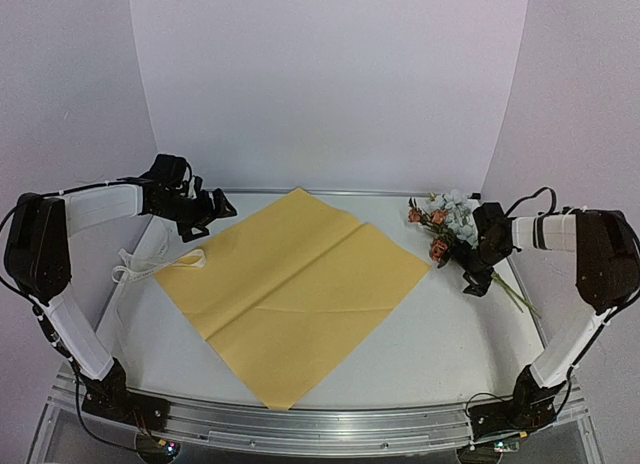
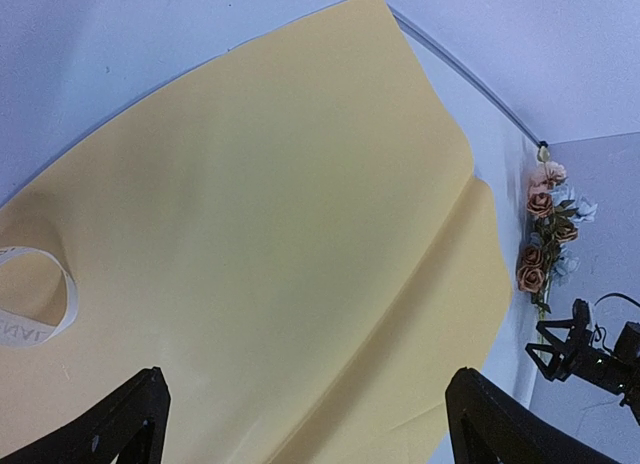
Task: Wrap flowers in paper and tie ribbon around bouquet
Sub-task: Position the fake flower at the corner of the board, then pick up the fake flower from the corner of the board, then place the fake flower on the flattened wrapping paper, then adjust the fake flower on the flattened wrapping paper.
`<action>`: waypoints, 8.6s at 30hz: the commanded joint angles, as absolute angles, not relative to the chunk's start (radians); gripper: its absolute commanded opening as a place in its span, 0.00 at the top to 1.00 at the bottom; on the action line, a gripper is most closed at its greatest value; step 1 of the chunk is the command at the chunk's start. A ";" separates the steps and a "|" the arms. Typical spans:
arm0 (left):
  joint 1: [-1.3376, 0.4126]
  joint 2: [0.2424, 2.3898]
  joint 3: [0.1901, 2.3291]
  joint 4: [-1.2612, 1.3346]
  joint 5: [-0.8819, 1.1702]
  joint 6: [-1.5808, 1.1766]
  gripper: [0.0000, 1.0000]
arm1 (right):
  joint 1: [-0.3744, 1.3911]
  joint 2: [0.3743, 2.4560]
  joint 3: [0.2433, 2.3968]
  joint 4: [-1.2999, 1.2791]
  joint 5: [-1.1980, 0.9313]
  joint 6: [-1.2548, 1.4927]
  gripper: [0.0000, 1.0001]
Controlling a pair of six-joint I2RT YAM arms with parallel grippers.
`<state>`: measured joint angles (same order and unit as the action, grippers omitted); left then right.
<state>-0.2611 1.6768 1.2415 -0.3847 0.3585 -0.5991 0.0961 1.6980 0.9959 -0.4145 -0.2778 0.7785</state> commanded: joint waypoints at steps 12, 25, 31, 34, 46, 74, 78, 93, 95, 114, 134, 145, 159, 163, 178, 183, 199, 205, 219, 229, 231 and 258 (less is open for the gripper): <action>-0.264 1.596 1.265 -0.348 0.396 -0.601 0.00 | 0.009 1.714 1.177 -0.487 -0.071 0.618 0.02; -0.265 1.565 1.296 -0.346 0.419 -0.610 0.00 | -0.121 1.976 1.398 -0.535 -0.161 0.772 0.02; -0.264 1.567 1.312 -0.344 0.434 -0.610 0.00 | -0.119 2.005 1.393 -0.530 -0.235 0.868 0.02; -0.264 1.571 1.319 -0.342 0.439 -0.608 0.00 | -0.108 1.952 1.316 -0.480 -0.246 0.917 0.02; -0.265 1.573 1.282 -0.308 0.470 -0.620 0.00 | -0.046 1.755 1.057 -0.304 -0.239 1.083 0.02; -0.264 1.517 1.257 -0.309 0.485 -0.615 0.00 | -0.176 1.981 1.461 -0.591 -0.094 0.832 0.02; -0.264 1.508 1.253 -0.308 0.486 -0.616 0.00 | -0.182 2.016 1.474 -0.604 -0.127 0.838 0.02; -0.264 1.499 1.243 -0.289 0.500 -0.624 0.00 | -0.144 2.009 1.385 -0.555 -0.249 0.968 0.02; -0.264 1.499 1.241 -0.285 0.502 -0.626 0.00 | -0.132 1.990 1.344 -0.511 -0.259 1.005 0.02; -0.264 1.498 1.223 -0.274 0.507 -0.631 0.00 | 0.090 1.753 1.025 -0.254 -0.202 1.282 0.02; -0.264 1.539 1.235 -0.281 0.497 -0.636 0.00 | 0.228 1.724 1.061 -0.481 -0.065 0.579 0.02; -0.265 1.565 1.247 -0.308 0.481 -0.637 0.00 | 0.300 1.894 1.145 -0.567 -0.018 0.573 0.31; -0.311 1.580 1.147 -0.309 0.420 -0.632 0.00 | 0.325 1.875 1.133 -0.599 0.035 0.595 1.00; -0.360 1.587 1.105 -0.289 0.400 -0.636 0.00 | 0.325 1.792 1.164 -0.627 0.073 0.591 1.00; -0.532 1.544 0.909 -0.140 0.324 -0.742 0.00 | 0.441 1.660 1.410 -0.731 0.043 0.615 1.00; -0.528 1.501 0.885 -0.202 0.235 -0.745 0.00 | 0.577 1.790 1.592 -0.724 0.043 0.715 1.00; -0.459 1.437 0.753 -0.194 0.252 -0.722 0.00 | 0.746 2.533 2.350 -0.440 -0.122 0.986 1.00; -0.459 1.490 0.768 -0.175 0.284 -0.708 0.00 | 0.734 2.617 2.325 -0.370 -0.194 1.036 1.00; -0.487 1.651 0.858 -0.103 0.352 -0.758 0.01 | 0.581 2.491 2.025 -0.384 -0.370 0.895 1.00; -0.506 1.724 0.879 -0.106 0.336 -0.825 0.01 | 0.579 2.435 2.092 -0.467 -0.428 0.801 1.00; -0.506 1.726 0.870 -0.106 0.330 -0.840 0.01 | 0.585 2.407 2.095 -0.486 -0.431 0.779 1.00; -0.506 1.679 0.888 -0.159 0.292 -0.821 0.01 | 0.678 2.291 2.017 -0.649 -0.282 0.687 0.42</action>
